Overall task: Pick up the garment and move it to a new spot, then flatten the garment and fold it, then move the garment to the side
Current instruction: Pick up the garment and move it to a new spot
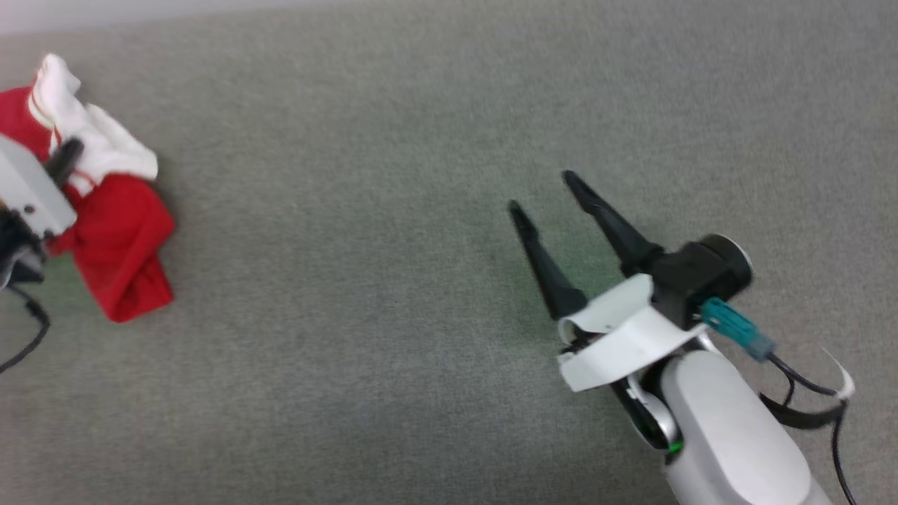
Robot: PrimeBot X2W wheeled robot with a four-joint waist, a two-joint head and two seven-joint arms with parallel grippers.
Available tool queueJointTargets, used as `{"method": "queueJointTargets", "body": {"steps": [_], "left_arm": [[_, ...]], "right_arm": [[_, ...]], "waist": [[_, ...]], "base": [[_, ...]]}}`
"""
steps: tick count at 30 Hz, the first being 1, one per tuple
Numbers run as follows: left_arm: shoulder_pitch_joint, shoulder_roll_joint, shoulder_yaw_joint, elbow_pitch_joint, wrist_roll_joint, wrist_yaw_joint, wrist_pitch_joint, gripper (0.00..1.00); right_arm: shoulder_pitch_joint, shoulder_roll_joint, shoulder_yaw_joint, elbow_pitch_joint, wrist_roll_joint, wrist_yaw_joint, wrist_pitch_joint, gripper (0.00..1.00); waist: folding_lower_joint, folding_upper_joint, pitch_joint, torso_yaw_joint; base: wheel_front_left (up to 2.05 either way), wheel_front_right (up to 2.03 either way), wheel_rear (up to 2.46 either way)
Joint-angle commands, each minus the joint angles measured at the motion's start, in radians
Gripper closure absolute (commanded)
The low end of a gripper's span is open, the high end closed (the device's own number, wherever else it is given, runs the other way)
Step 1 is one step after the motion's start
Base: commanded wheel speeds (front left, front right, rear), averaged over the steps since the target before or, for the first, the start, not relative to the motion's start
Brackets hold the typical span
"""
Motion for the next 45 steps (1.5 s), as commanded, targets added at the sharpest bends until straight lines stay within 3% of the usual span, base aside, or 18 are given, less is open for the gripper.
{"method": "queueJointTargets", "body": {"steps": [1,6,13,23,30,39,45], "left_arm": [[-0.018,-0.025,0.001,-0.013,-0.013,0.001,-0.019,1.00],[-0.030,-0.051,-0.034,-0.128,-0.010,0.001,-0.034,1.00],[0.021,-0.073,-0.097,-0.388,-0.029,0.004,0.038,1.00],[0.063,-0.161,-0.203,-0.626,-0.028,0.080,0.174,1.00],[0.039,-0.289,-0.263,-0.604,-0.039,0.088,0.223,1.00],[-0.013,-0.459,-0.268,-0.390,-0.074,0.021,0.175,1.00],[-0.015,-0.480,-0.295,-0.259,-0.068,0.003,0.156,1.00]], "right_arm": [[0.032,0.001,-0.034,-0.005,0.004,0.000,-0.008,0.00],[0.091,0.001,-0.121,-0.025,0.012,0.000,-0.016,0.00],[0.170,0.001,-0.230,-0.072,0.035,0.000,-0.020,0.00],[0.239,0.002,-0.316,-0.156,0.094,0.000,-0.021,0.00],[0.272,0.001,-0.334,-0.183,0.143,0.000,-0.021,0.00],[0.265,0.001,-0.299,-0.200,0.209,0.000,-0.021,0.00],[0.275,0.002,-0.291,-0.207,0.231,0.000,-0.021,0.00]], "waist": [[0.0000,0.0000,-0.062,0.034],[0.0000,0.0000,-0.102,0.024],[0.0000,0.0000,-0.125,-0.027],[0.0000,0.0000,-0.100,-0.154],[0.0000,0.0000,-0.078,-0.234],[0.0000,0.0000,-0.042,-0.331],[0.0000,0.0000,-0.020,-0.373]], "base": [[0.00,0.00,0.00],[0.00,0.00,0.00],[0.00,0.00,0.00],[0.00,0.00,0.00],[0.00,0.00,0.00],[0.00,0.00,0.00],[0.00,0.00,0.00]]}}
